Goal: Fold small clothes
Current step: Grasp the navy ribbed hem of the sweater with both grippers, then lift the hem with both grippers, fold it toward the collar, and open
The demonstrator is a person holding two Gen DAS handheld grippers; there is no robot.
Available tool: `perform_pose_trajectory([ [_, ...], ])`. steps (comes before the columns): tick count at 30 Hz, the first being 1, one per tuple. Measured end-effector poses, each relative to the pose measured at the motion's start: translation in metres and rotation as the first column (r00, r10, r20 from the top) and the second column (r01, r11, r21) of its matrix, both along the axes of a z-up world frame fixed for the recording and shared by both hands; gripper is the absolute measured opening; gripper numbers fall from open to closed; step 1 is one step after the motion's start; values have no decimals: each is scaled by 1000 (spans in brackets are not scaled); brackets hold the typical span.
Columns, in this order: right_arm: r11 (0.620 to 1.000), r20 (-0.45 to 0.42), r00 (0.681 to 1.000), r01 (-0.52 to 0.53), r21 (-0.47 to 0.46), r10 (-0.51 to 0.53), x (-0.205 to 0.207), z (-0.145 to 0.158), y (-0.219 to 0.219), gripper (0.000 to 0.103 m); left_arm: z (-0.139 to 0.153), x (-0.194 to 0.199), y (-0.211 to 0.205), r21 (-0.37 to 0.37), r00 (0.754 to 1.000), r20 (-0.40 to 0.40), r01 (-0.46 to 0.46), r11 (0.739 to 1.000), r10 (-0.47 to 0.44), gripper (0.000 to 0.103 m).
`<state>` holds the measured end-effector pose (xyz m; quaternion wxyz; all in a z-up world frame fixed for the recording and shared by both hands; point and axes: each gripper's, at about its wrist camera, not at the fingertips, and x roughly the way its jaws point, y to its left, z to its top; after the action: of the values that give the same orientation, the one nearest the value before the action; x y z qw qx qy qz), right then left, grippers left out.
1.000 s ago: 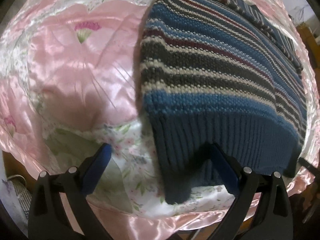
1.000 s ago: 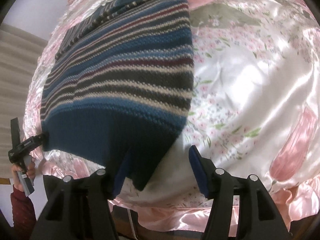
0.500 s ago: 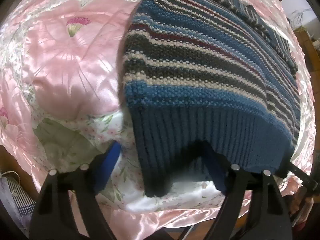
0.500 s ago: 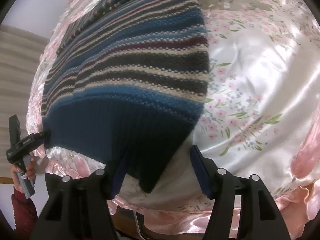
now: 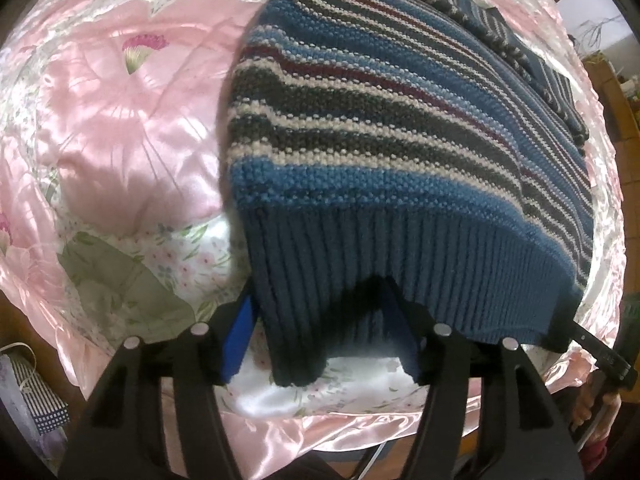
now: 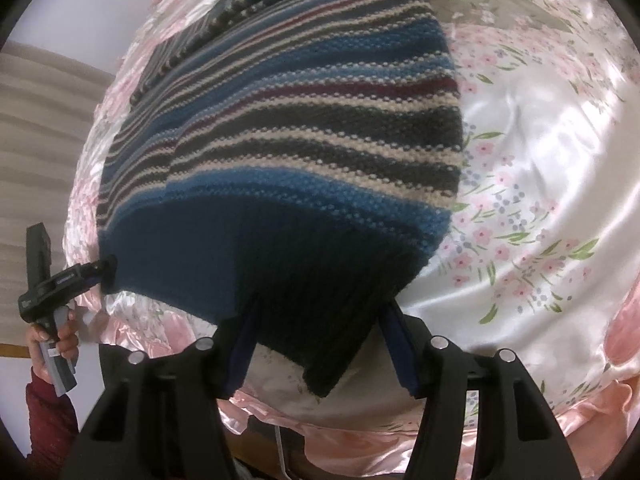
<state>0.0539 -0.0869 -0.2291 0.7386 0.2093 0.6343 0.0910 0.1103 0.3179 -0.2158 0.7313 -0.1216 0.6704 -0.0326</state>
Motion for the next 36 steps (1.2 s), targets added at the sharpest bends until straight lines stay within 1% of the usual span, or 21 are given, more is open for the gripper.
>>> perform_pose_trajectory([
  [1, 1000, 2, 1000, -2, -4, 2, 1, 1, 1, 57, 1, 0, 0, 1, 1000, 2, -3, 1000, 3, 57],
  [2, 1000, 2, 1000, -4, -14, 4, 1, 1, 2, 51, 2, 0, 0, -5, 1000, 5, -6, 1000, 6, 54],
  [3, 1000, 2, 1000, -5, -27, 5, 2, 1, 3, 41, 3, 1, 0, -2, 1000, 9, -9, 1000, 9, 45],
  [4, 1000, 1, 1000, -4, -31, 5, 3, 1, 2, 37, 5, 1, 1, -3, 1000, 12, -14, 1000, 14, 35],
  [5, 1000, -3, 1000, -2, -24, 1, 3, 1, 0, 27, 6, 0, 3, -15, 1000, 13, -19, 1000, 19, 32],
  [6, 1000, -5, 1000, 2, -10, -2, 3, 1, -2, 19, 8, 0, 6, -17, 999, 17, -31, 999, 32, 19],
  [7, 1000, -6, 1000, 5, 8, -5, 2, 2, -4, 18, 9, -1, 8, -24, 999, 21, -35, 999, 36, 14],
  [9, 1000, 0, 1000, 2, 23, -2, 0, 5, -6, 14, 11, -2, 12, -45, 999, 29, -40, 998, 42, 11],
  [13, 998, 10, 1000, 2, 55, -3, -2, 8, -9, 12, 16, -6, 14, -58, 998, 44, -41, 997, 43, 10],
  [16, 997, 21, 1000, 4, 81, -6, -1, 14, -10, 11, 25, -7, 15, -66, 997, 69, -30, 997, 35, 9],
  [20, 989, 49, 999, 17, 148, -24, 4, 29, -16, 10, 42, -5, 23, -105, 993, 105, -42, 994, 53, 9],
  [23, 981, 82, 996, 24, 192, -41, 11, 46, -21, 10, 54, 8, 20, -138, 989, 133, -46, 989, 64, 9],
  [27, 984, 113, 993, 18, 176, -38, 27, 64, -24, 10, 68, 24, 16, -134, 983, 170, -41, 990, 64, 9],
  [34, 986, 126, 991, 32, 162, -52, 63, 80, -30, 9, 78, 53, 15, -139, 978, 195, -53, 989, 80, 9],
  [36, 984, 125, 990, 41, 176, -64, 74, 83, -35, 9, 78, 64, 18, -147, 976, 196, -66, 987, 94, 9],
])
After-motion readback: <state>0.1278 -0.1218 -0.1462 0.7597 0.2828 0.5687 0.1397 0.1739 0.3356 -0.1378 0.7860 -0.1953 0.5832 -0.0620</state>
